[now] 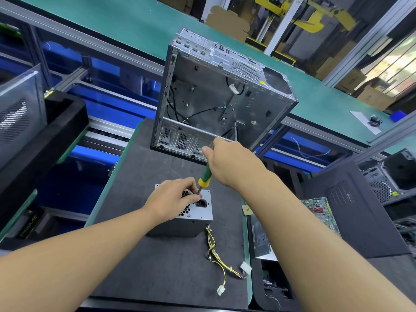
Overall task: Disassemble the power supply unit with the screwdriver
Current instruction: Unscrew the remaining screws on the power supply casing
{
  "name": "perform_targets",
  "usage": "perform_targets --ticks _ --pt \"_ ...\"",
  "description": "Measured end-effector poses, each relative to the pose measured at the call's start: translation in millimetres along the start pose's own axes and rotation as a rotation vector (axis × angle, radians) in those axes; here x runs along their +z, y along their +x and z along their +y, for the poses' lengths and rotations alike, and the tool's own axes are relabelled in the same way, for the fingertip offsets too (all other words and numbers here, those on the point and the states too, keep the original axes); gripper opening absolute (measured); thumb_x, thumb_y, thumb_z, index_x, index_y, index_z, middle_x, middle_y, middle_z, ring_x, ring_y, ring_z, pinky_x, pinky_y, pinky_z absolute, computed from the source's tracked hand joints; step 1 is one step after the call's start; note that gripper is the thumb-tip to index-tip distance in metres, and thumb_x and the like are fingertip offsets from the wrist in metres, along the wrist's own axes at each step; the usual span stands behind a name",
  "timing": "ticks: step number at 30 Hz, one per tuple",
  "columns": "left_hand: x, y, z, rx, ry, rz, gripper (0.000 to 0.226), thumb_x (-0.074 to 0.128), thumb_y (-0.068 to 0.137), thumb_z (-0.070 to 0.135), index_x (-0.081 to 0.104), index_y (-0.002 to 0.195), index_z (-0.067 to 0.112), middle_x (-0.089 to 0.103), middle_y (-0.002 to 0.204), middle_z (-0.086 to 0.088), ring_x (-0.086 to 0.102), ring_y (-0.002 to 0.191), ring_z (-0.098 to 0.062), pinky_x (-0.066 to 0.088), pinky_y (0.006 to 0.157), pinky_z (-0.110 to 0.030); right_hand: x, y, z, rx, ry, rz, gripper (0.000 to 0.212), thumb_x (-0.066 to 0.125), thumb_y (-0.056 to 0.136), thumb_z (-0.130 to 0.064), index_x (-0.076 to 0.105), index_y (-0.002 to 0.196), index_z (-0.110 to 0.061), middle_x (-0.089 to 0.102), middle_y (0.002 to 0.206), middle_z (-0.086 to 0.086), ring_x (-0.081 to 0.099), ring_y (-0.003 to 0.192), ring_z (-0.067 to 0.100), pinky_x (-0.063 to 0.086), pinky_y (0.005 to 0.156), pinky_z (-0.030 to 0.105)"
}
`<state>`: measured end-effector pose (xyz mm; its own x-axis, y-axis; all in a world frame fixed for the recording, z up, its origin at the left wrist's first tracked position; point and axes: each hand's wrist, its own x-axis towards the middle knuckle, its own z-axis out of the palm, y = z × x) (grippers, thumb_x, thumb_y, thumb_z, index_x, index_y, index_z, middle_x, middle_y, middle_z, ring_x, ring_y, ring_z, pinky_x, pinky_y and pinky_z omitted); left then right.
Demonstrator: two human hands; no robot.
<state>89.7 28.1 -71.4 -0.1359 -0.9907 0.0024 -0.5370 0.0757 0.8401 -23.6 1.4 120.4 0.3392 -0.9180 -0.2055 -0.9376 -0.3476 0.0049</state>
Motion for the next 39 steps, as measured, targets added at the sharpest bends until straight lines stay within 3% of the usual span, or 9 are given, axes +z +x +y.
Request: perform_targets --ticks 4,7,12,18,25,30,32,35,39 --pt "-4 1 2 -0.014 -0.011 -0.053 0.005 0.06 0.093 0.042 0.057 0.095 0.045 0.07 0.103 0.025 0.064 0.097 -0.009 0.051 0.087 -0.042 1 4 -6 0.086 0.104 -0.056 0.012 0.036 0.101 -0.02 0.041 0.107 -0.01 0.05 0.094 0.01 0.049 0.08 0.031 0.038 0.064 0.033" --pt "-8 1 3 -0.026 0.042 -0.094 0.026 0.054 0.098 0.038 0.06 0.115 0.056 0.066 0.111 0.019 0.057 0.11 -0.014 0.045 0.099 -0.039 -1 2 -8 0.086 0.11 -0.099 0.017 0.038 0.099 -0.013 0.048 0.111 -0.005 0.051 0.107 0.016 0.047 0.083 0.03 0.036 0.063 0.032" --pt "-12 3 7 0.038 0.038 -0.141 0.031 0.053 0.1 0.022 0.062 0.096 0.051 0.069 0.111 0.018 0.053 0.112 -0.002 0.037 0.107 -0.039 3 -1 -11 0.063 0.092 -0.039 0.022 0.035 0.101 -0.012 0.053 0.111 -0.005 0.05 0.117 0.016 0.038 0.084 0.026 0.033 0.059 0.03" --pt "-8 4 5 -0.04 -0.053 -0.069 0.021 0.064 0.094 0.026 0.071 0.086 0.044 0.067 0.093 0.023 0.061 0.093 0.001 0.048 0.093 -0.034 6 1 -8 0.128 0.213 -0.064 0.02 0.037 0.099 -0.016 0.048 0.114 -0.007 0.042 0.115 0.01 0.047 0.098 0.032 0.045 0.087 0.042" --pt "-6 6 5 -0.133 -0.048 -0.023 0.019 0.076 0.082 0.04 0.062 0.071 0.043 0.071 0.089 0.02 0.061 0.087 0.0 0.051 0.082 -0.033 0 1 -7 0.048 0.153 -0.03 0.029 0.035 0.104 -0.038 0.047 0.111 -0.012 0.058 0.099 0.011 0.057 0.085 0.031 0.044 0.066 0.037" --pt "-11 4 3 -0.088 -0.128 -0.078 0.012 0.074 0.085 0.035 0.066 0.085 0.044 0.071 0.093 0.026 0.064 0.092 0.002 0.051 0.088 -0.033 4 5 -12 0.058 0.137 -0.063 0.016 0.037 0.1 -0.019 0.044 0.113 -0.011 0.058 0.105 0.014 0.057 0.088 0.034 0.043 0.069 0.036" --pt "-13 2 3 -0.054 -0.145 -0.109 0.024 0.067 0.089 0.028 0.069 0.097 0.051 0.07 0.098 0.031 0.063 0.098 0.007 0.049 0.092 -0.027 2 4 -13 0.058 0.153 -0.078 0.017 0.039 0.098 -0.015 0.043 0.114 -0.01 0.052 0.111 0.013 0.053 0.091 0.032 0.043 0.073 0.037" --pt "-13 1 1 -0.023 -0.192 -0.099 0.05 0.064 0.093 0.015 0.067 0.083 0.064 0.071 0.097 0.031 0.064 0.098 0.01 0.048 0.094 -0.021 1 3 -14 0.054 0.141 -0.109 0.018 0.042 0.097 -0.016 0.046 0.113 -0.01 0.04 0.114 0.01 0.049 0.089 0.031 0.046 0.079 0.039" --pt "-10 3 -1 -0.025 -0.17 -0.073 0.044 0.07 0.09 0.018 0.068 0.075 0.059 0.07 0.091 0.031 0.064 0.094 0.011 0.05 0.091 -0.024 2 3 -13 0.076 0.139 -0.12 0.023 0.047 0.093 -0.028 0.043 0.111 -0.015 0.036 0.117 0.006 0.051 0.097 0.035 0.047 0.085 0.044"
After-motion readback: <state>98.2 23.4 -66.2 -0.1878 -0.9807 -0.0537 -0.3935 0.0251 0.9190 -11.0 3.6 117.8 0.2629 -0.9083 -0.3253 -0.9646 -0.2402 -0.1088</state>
